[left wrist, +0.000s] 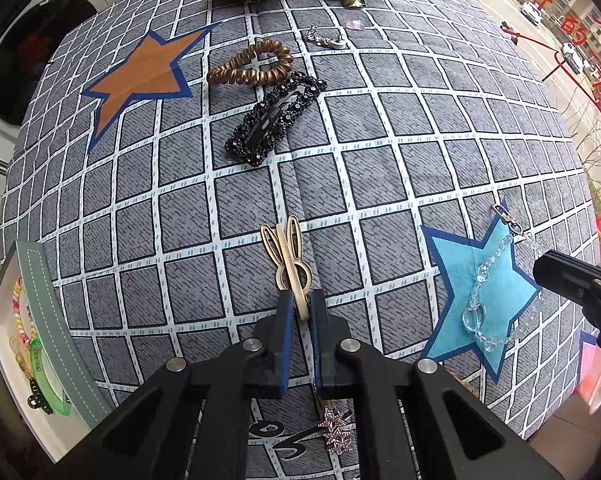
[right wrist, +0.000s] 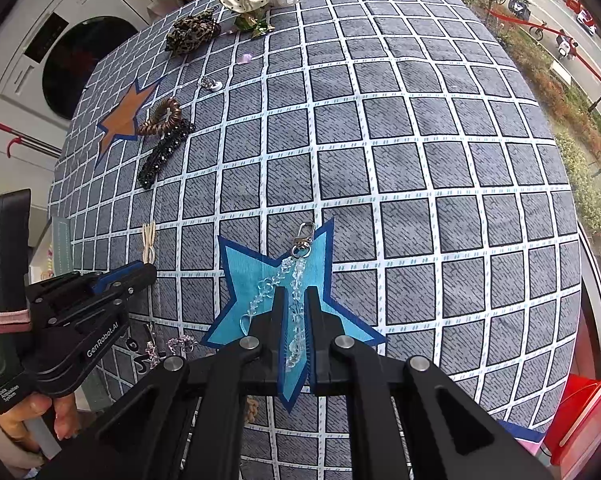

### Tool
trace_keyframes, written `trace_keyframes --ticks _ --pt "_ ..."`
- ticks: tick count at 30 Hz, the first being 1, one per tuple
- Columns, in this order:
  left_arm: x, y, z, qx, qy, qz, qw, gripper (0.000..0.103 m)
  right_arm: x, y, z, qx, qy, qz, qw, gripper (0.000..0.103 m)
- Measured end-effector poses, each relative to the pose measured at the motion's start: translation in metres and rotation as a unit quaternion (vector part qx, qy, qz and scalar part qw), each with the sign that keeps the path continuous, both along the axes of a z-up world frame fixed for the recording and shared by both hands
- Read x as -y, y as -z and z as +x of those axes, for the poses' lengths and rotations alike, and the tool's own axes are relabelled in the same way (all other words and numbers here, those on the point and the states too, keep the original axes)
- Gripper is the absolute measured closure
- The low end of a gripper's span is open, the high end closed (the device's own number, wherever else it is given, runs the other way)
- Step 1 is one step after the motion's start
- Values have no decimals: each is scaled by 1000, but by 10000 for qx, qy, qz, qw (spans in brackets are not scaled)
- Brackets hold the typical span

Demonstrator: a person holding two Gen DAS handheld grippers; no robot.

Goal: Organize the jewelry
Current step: 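Lift the bunny clip and crystal chain and carry both toward the white tray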

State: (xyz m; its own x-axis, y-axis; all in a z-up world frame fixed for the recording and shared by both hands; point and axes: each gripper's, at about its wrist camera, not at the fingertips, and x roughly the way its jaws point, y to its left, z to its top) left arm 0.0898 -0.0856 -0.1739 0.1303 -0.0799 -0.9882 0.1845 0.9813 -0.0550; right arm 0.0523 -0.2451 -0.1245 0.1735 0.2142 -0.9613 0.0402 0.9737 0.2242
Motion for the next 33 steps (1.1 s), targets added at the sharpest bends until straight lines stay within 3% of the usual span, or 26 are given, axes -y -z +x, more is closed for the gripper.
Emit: trace_keyframes --ticks 7,17,33 --pt "-17 -37 -20 211 -177 -347 9990 88 -1 -13 -4 75 69 45 9999 95" --pt "-57 -72 -53 396 -386 -546 9970 88 -10 -31 -8 140 72 89 9998 95" --pt "-131 -99 -93 690 -936 -597 9914 88 -67 -61 -19 196 -349 189 9990 95"
